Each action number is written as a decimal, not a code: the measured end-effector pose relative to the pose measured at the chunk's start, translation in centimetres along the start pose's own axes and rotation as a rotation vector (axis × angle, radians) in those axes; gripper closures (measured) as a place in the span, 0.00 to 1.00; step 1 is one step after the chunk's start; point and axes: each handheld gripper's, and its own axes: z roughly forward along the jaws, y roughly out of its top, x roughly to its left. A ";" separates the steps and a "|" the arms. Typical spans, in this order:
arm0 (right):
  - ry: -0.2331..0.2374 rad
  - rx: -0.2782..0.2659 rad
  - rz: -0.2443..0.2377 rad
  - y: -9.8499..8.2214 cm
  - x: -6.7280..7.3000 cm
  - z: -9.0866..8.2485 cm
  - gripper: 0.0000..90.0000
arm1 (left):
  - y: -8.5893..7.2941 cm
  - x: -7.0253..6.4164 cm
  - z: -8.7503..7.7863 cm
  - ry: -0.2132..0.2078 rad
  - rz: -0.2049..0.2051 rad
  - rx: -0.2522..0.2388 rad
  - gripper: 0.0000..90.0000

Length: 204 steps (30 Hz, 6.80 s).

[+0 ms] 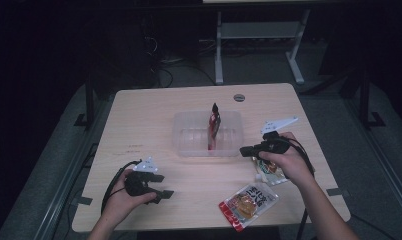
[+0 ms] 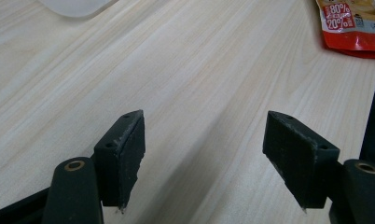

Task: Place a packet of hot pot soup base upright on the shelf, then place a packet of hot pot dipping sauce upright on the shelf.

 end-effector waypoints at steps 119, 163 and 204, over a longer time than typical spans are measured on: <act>0.093 0.327 -0.120 -6.1 5.2 5.9 1.00 | 7.0 -6.1 9.7 -0.094 0.084 0.059 1.00; -0.011 0.136 -0.012 -4.5 2.0 3.5 1.00 | 6.0 -6.6 8.0 -0.097 0.034 0.132 1.00; 0.097 0.142 0.083 -4.3 1.6 6.6 0.51 | 7.0 -4.7 9.3 -0.029 0.032 0.121 1.00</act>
